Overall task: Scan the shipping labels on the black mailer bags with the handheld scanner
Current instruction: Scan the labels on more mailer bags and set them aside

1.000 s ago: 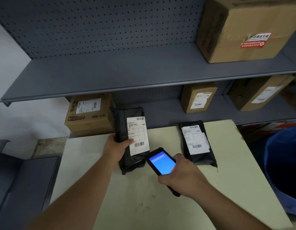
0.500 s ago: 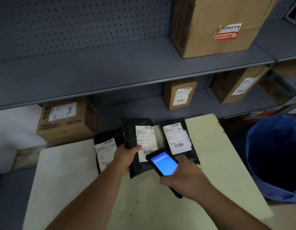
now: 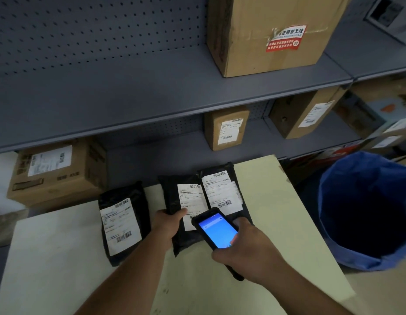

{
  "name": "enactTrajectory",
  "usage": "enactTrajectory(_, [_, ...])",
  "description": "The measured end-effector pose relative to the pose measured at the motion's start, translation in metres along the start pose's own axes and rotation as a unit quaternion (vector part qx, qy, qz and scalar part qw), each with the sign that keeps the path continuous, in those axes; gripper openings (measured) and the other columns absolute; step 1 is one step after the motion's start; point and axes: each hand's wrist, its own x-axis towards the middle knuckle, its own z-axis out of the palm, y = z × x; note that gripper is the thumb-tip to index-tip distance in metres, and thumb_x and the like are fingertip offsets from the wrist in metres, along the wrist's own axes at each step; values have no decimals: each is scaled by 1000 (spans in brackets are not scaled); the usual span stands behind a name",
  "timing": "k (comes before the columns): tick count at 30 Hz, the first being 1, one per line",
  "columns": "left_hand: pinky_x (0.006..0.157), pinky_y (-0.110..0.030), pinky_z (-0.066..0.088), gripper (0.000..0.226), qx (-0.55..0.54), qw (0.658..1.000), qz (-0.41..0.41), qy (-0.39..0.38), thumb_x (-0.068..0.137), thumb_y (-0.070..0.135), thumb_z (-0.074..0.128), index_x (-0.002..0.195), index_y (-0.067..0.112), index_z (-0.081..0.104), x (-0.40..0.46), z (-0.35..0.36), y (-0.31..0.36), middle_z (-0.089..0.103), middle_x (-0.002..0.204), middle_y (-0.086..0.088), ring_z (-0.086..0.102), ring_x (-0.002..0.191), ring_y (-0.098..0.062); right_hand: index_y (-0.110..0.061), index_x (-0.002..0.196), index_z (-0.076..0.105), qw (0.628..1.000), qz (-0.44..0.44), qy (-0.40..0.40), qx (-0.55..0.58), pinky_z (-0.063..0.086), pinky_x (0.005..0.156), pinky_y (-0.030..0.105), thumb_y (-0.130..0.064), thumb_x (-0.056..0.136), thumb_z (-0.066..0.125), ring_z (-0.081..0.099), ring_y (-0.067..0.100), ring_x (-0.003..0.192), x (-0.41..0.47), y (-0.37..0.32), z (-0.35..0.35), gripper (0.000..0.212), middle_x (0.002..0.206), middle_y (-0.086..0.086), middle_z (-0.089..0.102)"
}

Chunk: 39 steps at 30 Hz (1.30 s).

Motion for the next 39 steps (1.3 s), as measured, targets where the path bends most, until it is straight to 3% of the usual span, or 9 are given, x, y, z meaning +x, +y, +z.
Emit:
enactTrajectory(5, [84,-45,63,25,11,1000,0,-8,84,28,84,101,13,74,2,9,3,79,93,-9,76,85,-31,-25,114,53,1000,0,7,-4,52,61,29,-40,71,79,70,14,79,6,8,-6,53,96,-5,66])
enactTrajectory(14, [83,-52,65,46,-13,1000,-21,-19,77,39,78,115,12,74,5,18,8,82,98,-9,79,87,-33,-26,108,51,1000,7,8,9,51,62,30,-41,67,77,66,15,76,9,12,-8,51,97,-4,66])
enactTrajectory(19, [80,-50,66,32,-34,998,-32,-33,87,29,75,113,10,75,3,21,10,82,96,-12,79,86,-35,-30,115,43,1000,1,10,4,60,71,34,-39,72,78,72,14,84,7,9,-6,57,98,-7,64])
enactTrajectory(23, [60,-35,63,31,-49,997,-32,-48,90,23,72,116,7,72,-3,18,14,81,99,-13,80,85,-34,-29,124,47,1000,-2,10,8,60,71,33,-39,71,78,73,13,84,3,6,-3,62,96,-8,66])
enactTrajectory(27, [55,-32,62,63,-57,997,-35,-50,81,33,76,139,11,60,-6,12,15,77,113,-11,79,90,-30,-26,130,49,1000,-6,6,13,54,64,30,-40,68,77,70,13,75,0,1,1,69,94,-7,67])
enactTrajectory(29, [55,-28,59,41,-39,998,-15,-49,89,27,73,127,12,68,-10,6,15,79,108,-10,77,89,-28,-26,131,49,1000,-8,4,13,56,65,31,-40,67,77,73,16,78,-2,-3,4,71,94,-5,68])
enactTrajectory(34, [82,-32,55,26,78,995,66,-13,90,29,70,112,15,71,-15,-6,20,77,121,-9,71,95,-20,-26,119,50,1000,-10,3,8,51,57,28,-39,67,77,67,17,66,-4,-10,12,60,92,-4,67])
enactTrajectory(37, [97,-32,46,56,101,991,84,12,95,29,68,147,15,54,-17,-18,24,60,148,-7,61,123,-25,-26,110,51,1000,-15,0,-8,50,58,29,-39,69,78,69,17,70,-5,-18,19,51,94,-3,67])
enactTrajectory(39, [109,-34,42,66,112,989,95,29,94,30,66,155,17,45,-17,-28,27,53,157,-6,54,139,-27,-25,104,50,1000,-17,-1,-18,49,59,29,-39,71,79,67,16,70,-5,-23,23,47,94,-4,66])
